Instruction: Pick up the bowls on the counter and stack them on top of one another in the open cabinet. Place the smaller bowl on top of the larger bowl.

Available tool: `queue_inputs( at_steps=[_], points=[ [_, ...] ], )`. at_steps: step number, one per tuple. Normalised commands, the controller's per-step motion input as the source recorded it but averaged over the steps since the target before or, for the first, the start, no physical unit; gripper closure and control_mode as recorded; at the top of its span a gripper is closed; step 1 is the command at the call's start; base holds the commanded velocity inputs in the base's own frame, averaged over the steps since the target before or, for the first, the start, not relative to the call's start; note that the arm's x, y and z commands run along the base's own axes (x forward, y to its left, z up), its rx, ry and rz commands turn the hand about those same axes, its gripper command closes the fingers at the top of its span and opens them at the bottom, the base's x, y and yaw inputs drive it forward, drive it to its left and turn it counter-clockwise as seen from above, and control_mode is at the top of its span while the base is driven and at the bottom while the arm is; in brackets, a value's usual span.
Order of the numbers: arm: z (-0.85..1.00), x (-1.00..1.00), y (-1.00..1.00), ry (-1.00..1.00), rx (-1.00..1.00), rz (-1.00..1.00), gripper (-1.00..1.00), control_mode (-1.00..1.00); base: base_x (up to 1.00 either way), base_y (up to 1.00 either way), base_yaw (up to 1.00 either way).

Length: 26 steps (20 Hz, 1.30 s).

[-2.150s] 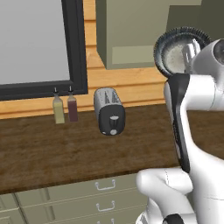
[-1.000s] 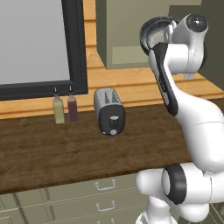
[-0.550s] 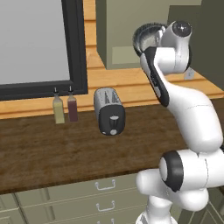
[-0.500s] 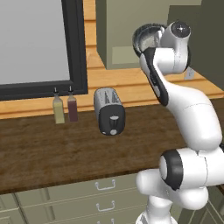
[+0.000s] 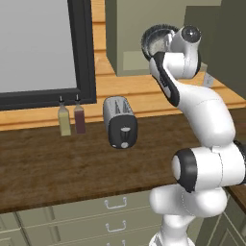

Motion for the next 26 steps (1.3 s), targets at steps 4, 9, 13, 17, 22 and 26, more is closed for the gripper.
queue_inputs(
  at_steps=[4,9,13,17,22,26],
  points=[
    [0.0,0.57,0.0,0.0,0.0,0.01,1.0,-1.0,0.0,0.0,0.0],
    [0.0,0.52,0.0,0.0,0.0,0.0,-1.0,-1.0,0.0,0.0,0.0],
    [0.0,0.24,0.0,-0.06,0.0,0.0,-1.0,-1.0,0.0,0.0,0.0],
    [0.01,0.0,0.0,-0.23,0.0,0.0,-1.0,-1.0,0.0,0.0,0.0],
    [0.23,-0.12,0.04,-0.29,0.0,0.0,-1.0,-1.0,0.0,0.0,0.0],
    [0.22,-0.47,0.06,-0.26,0.0,0.0,-1.0,-1.0,0.0,0.0,0.0]
  ],
)
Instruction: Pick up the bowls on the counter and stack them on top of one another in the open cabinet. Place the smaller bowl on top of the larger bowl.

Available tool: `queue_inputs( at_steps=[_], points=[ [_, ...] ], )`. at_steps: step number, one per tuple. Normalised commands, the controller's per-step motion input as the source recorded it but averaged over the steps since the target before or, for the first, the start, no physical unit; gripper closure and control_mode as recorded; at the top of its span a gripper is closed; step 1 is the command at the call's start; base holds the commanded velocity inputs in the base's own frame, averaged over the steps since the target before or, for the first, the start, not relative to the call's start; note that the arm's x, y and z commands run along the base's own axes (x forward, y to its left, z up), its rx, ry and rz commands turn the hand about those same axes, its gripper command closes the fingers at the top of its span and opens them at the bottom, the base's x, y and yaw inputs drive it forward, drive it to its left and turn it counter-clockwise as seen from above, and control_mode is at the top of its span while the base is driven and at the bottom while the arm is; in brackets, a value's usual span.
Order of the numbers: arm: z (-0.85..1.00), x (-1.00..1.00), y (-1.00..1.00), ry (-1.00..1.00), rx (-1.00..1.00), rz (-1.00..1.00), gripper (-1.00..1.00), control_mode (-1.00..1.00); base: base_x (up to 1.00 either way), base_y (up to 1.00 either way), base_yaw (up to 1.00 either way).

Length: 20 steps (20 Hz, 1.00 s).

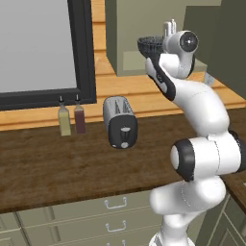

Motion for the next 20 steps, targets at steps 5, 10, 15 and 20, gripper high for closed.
queue_inputs(
  at_steps=[5,10,15,20],
  points=[
    [0.02,-0.93,0.01,-0.09,0.0,0.0,-1.0,-1.0,0.0,0.0,0.0],
    [-0.03,-1.0,0.0,0.04,-0.04,0.0,-1.0,-1.0,0.0,0.0,0.0],
    [-0.08,-1.0,0.0,0.19,-0.09,0.04,-1.0,-1.0,0.0,0.0,0.0],
    [-0.09,-0.92,0.01,0.39,-0.02,0.06,-1.0,-1.0,0.0,0.0,0.0]
  ],
)
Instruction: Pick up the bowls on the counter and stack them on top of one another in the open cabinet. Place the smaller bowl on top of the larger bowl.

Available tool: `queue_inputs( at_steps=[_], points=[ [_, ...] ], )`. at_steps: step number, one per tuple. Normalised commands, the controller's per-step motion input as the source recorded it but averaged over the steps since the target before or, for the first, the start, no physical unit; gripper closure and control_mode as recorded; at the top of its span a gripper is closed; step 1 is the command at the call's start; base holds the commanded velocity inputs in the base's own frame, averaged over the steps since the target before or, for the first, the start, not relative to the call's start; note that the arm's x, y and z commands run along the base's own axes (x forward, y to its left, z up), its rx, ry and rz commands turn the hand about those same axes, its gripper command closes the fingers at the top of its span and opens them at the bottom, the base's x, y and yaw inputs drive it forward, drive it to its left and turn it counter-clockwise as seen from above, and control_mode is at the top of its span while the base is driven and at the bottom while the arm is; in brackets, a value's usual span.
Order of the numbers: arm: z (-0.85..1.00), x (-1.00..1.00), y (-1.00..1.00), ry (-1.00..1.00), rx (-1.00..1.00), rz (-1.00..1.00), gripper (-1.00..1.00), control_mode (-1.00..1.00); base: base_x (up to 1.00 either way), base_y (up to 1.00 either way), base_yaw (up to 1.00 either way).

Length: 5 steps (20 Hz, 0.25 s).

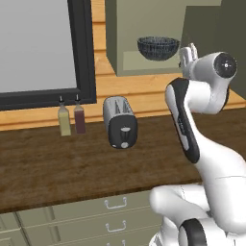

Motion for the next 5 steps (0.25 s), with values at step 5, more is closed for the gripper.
queue_inputs(
  at_steps=[5],
  points=[
    [-0.28,-0.61,0.03,0.45,-0.06,0.02,-1.0,-1.0,0.0,0.0,0.0]
  ],
)
